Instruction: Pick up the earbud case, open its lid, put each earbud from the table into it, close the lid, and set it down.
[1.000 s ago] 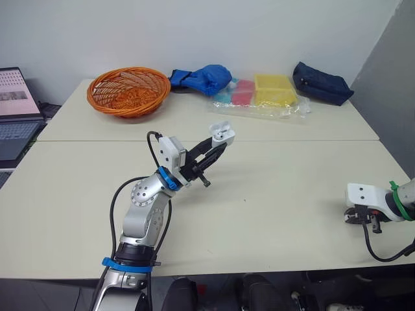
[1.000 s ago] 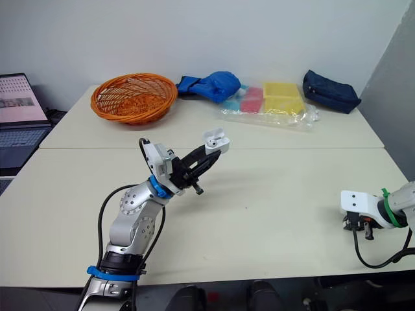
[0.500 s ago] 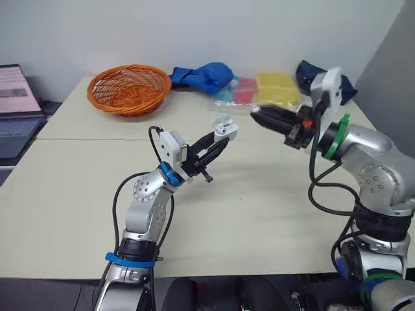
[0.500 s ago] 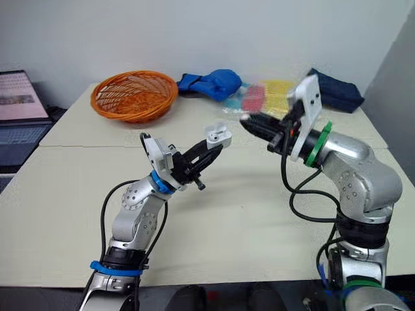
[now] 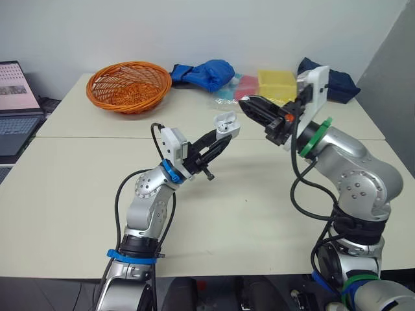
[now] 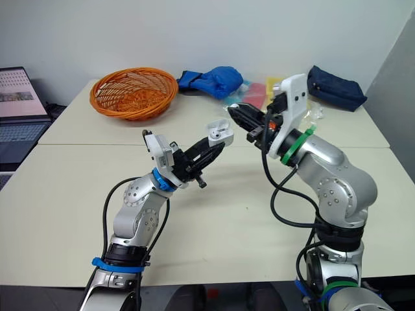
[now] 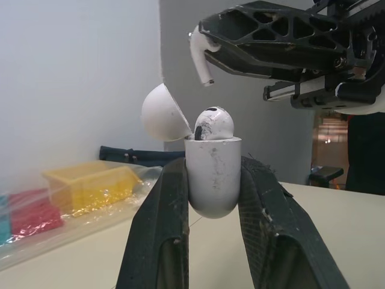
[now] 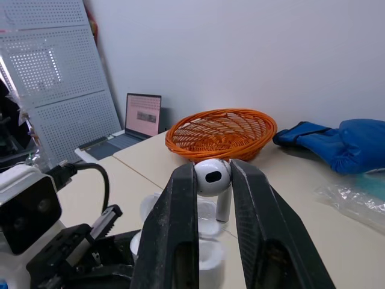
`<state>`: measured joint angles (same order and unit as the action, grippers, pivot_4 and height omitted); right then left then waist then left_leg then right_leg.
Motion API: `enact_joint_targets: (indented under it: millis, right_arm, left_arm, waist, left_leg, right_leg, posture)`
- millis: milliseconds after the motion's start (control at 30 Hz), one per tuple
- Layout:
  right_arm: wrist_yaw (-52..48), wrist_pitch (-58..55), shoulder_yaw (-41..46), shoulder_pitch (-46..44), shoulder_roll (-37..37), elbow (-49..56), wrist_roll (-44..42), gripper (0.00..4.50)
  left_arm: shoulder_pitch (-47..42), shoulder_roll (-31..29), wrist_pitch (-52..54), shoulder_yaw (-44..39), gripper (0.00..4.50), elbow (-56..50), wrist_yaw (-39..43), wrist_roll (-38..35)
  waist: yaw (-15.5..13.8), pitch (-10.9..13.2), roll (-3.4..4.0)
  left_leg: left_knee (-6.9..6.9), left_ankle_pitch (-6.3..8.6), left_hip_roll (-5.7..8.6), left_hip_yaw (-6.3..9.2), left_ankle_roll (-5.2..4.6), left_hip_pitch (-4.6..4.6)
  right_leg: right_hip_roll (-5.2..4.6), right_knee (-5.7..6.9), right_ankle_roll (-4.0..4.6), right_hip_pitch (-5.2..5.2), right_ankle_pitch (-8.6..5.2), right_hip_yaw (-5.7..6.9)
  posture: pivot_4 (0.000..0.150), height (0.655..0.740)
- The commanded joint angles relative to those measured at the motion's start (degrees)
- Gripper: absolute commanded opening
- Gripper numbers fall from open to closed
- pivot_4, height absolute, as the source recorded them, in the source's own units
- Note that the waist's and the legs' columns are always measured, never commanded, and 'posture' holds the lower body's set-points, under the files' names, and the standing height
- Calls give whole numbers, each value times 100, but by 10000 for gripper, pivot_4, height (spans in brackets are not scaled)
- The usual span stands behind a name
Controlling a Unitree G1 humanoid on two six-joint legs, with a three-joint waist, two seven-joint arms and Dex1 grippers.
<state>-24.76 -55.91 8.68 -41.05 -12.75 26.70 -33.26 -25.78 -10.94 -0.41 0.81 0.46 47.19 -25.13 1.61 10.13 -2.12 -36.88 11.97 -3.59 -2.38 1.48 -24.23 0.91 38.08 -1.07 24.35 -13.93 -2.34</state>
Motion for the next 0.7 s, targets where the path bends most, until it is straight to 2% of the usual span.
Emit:
enact_joint_targets:
  millis: [33, 700]
  right_arm:
    - [16, 260, -16, 62, -61, 57, -107, 4232]
    - [169, 403, -484, 357, -128, 120, -157, 4232]
  left_arm:
    - [-102, 27, -16, 3, 7449, -167, 38, -116]
    - [-83, 3, -63, -25, 7449, -185, 102, -145]
  waist:
    - [1, 0, 0]
    - [5, 0, 0]
  left_leg:
    - [0, 0, 0, 0, 0, 0]
    - [1, 0, 0, 2, 0, -2]
  right_leg:
    - [0, 0, 0, 0, 0, 0]
    - [0, -6, 0, -1, 0, 1]
  posture:
    - [1500, 7400]
    - [1500, 7400]
